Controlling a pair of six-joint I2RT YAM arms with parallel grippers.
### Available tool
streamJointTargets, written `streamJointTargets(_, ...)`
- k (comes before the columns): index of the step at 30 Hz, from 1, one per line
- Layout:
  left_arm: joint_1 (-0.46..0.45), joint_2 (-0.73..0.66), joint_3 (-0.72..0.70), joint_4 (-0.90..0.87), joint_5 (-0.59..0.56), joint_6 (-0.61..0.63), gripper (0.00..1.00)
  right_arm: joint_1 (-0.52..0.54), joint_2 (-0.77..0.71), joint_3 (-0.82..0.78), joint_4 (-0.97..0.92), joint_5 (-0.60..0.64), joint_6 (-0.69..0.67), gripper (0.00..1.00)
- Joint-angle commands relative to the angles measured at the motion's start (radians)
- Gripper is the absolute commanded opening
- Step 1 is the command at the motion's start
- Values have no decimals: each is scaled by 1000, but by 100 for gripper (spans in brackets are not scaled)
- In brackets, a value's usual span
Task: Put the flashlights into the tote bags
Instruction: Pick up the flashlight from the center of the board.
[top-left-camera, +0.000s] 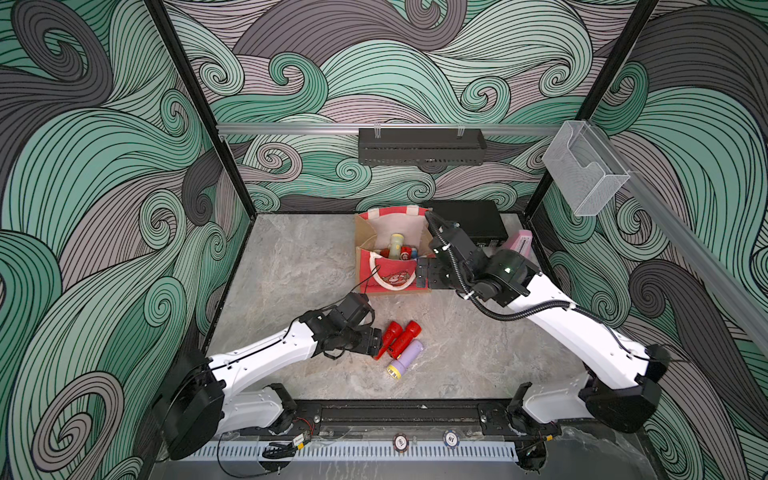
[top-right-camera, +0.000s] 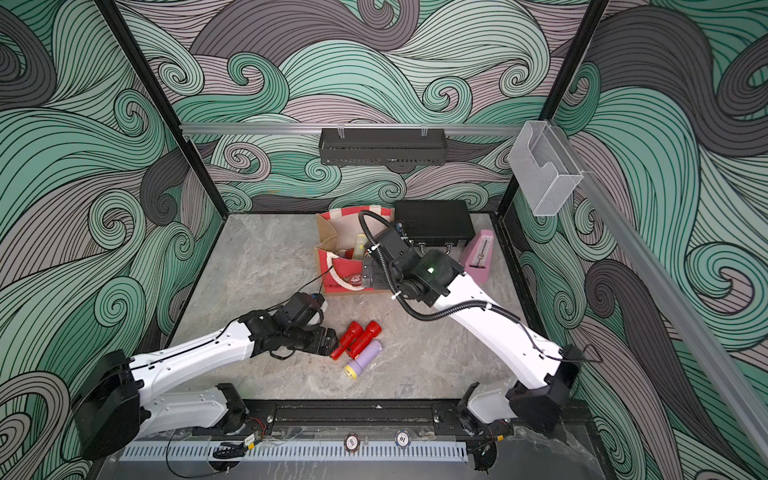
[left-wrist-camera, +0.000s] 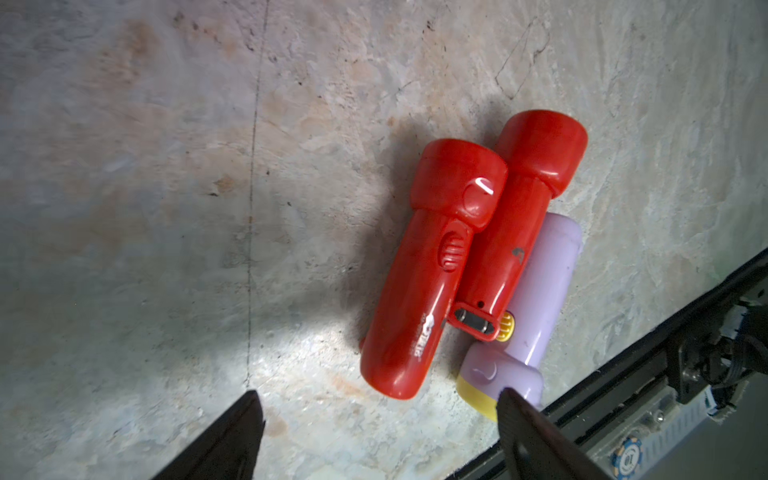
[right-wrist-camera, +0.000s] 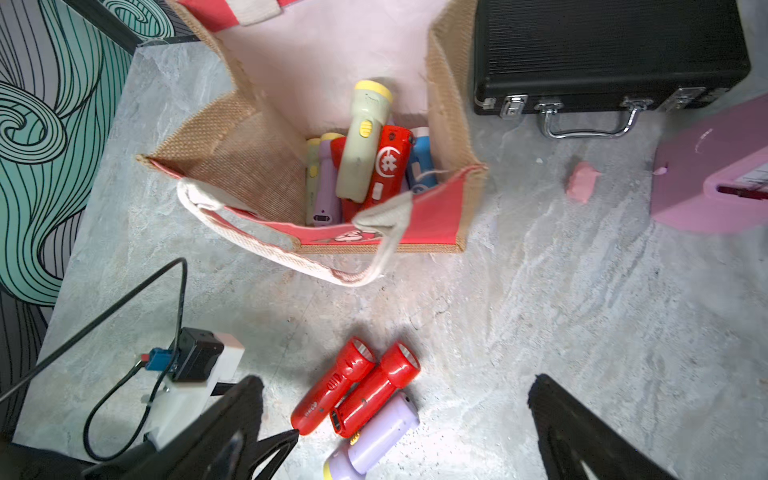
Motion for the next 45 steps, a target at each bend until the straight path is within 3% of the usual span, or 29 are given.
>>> streamJointTargets(1, -26, 50, 72, -26, -44, 24, 88, -39, -102, -93, 4, -51, -33, 100)
streamJointTargets(8, -45, 149, 141, -86, -120, 19, 82, -179, -250, -274, 64, -199, -31, 100)
streamJointTargets(19, -52, 261, 181, -96, -134, 41, 80, -241, -285, -302, 64, -279, -78, 100)
streamJointTargets(32, -61, 328, 189, -64, -144, 39, 80, -253, -305, -319, 77, -265, -48, 99)
streamJointTargets(45, -65, 366, 138, -5, -136, 14, 65, -281, -388, -333, 75, -200, -15, 100)
